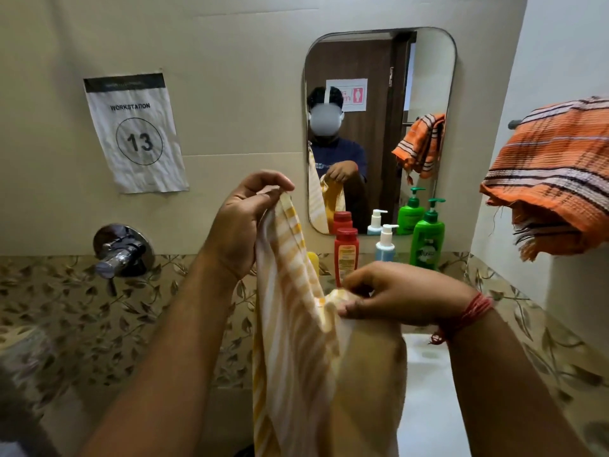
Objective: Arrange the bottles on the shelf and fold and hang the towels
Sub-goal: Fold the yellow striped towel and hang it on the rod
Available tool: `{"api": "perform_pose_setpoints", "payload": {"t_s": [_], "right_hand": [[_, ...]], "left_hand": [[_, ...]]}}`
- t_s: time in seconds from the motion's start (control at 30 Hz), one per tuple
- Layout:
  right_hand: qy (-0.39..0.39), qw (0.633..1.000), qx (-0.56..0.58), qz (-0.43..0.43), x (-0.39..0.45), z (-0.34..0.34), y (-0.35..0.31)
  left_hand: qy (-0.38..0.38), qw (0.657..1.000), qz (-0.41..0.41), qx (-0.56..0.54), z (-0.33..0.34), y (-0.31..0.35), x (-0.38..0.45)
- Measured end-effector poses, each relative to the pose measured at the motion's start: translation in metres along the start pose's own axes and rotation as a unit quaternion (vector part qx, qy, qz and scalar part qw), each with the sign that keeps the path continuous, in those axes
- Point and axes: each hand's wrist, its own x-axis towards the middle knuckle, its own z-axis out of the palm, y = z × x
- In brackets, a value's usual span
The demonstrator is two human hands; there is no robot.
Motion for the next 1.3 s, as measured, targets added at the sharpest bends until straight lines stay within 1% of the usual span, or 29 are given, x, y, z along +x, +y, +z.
{"api": "perform_pose_setpoints", "payload": {"t_s": [0.03,0.07,0.1,0.13,0.17,0.2,0.23,0.3,0.37,0.47,0.5,0.57,0.6,0.63,0.7,0.8,0.87,0.9,0.97,1.03,1.07,1.13,1.17,1.2,1.3], "right_hand": [[0.014,1.000,0.016,-0.021,0.001,0.002,-0.001],[0.059,0.995,0.057,-0.055,0.004,0.005,-0.003],[0.125,0.981,0.117,-0.091,0.009,0.009,-0.006],[0.190,0.955,0.192,-0.122,0.015,0.012,-0.010],[0.236,0.920,0.277,-0.148,0.021,0.015,-0.016],[0.263,0.882,0.351,-0.172,0.027,0.019,-0.023],[0.285,0.852,0.395,-0.190,0.031,0.021,-0.030],[0.339,0.817,0.418,-0.208,0.037,0.025,-0.039],[0.373,0.802,0.414,-0.217,0.039,0.030,-0.041],[0.400,0.820,0.352,-0.209,0.042,0.036,-0.043],[0.399,0.819,0.356,-0.210,0.043,0.038,-0.044],[0.368,0.802,0.410,-0.232,0.041,0.041,-0.045],[0.345,0.796,0.435,-0.240,0.039,0.042,-0.046],[0.320,0.801,0.447,-0.238,0.038,0.044,-0.046],[0.259,0.826,0.452,-0.214,0.036,0.048,-0.047],[0.188,0.873,0.414,-0.177,0.028,0.054,-0.037],[0.125,0.892,0.403,-0.159,0.017,0.055,-0.022],[0.084,0.892,0.419,-0.145,0.010,0.054,-0.014],[0.019,0.878,0.466,-0.106,-0.001,0.051,-0.002],[0.014,0.857,0.507,-0.096,-0.004,0.048,0.007],[0.026,0.848,0.520,-0.102,-0.003,0.047,0.008],[0.071,0.843,0.521,-0.110,0.004,0.047,0.006],[0.096,0.853,0.501,-0.110,0.007,0.048,0.003],[0.113,0.873,0.463,-0.109,0.011,0.050,-0.002],[0.131,0.941,0.293,-0.111,0.022,0.057,-0.020]], "left_hand": [[-0.011,1.000,0.006,-0.001,-0.001,0.003,-0.001],[-0.024,1.000,0.011,0.000,0.000,0.006,-0.001],[-0.038,0.999,0.014,0.004,0.003,0.008,-0.002],[-0.057,0.998,0.017,0.010,0.006,0.011,-0.002],[-0.081,0.996,0.018,0.019,0.010,0.013,-0.003],[-0.107,0.994,0.018,0.030,0.013,0.015,-0.003],[-0.127,0.991,0.016,0.042,0.015,0.017,-0.003],[-0.132,0.988,0.016,0.080,0.017,0.021,-0.004],[-0.112,0.984,0.029,0.136,0.016,0.025,-0.005],[-0.091,0.970,0.065,0.217,0.015,0.028,-0.009],[-0.084,0.966,0.076,0.232,0.014,0.029,-0.010],[-0.075,0.963,0.097,0.242,0.012,0.030,-0.012],[-0.069,0.962,0.109,0.241,0.010,0.030,-0.013],[-0.059,0.962,0.120,0.239,0.009,0.029,-0.013],[-0.025,0.963,0.132,0.235,0.005,0.027,-0.010],[0.069,0.959,0.133,0.240,-0.004,0.028,-0.006],[0.148,0.949,0.139,0.241,-0.016,0.034,-0.004],[0.183,0.942,0.141,0.243,-0.023,0.036,-0.003],[0.231,0.929,0.132,0.257,-0.032,0.036,-0.002],[0.229,0.931,0.107,0.263,-0.032,0.030,-0.002],[0.218,0.937,0.089,0.260,-0.029,0.026,-0.003],[0.195,0.949,0.060,0.240,-0.022,0.019,-0.007],[0.184,0.954,0.057,0.228,-0.019,0.017,-0.009],[0.171,0.959,0.060,0.216,-0.015,0.018,-0.010],[0.110,0.974,0.095,0.176,0.001,0.030,-0.014]]}}
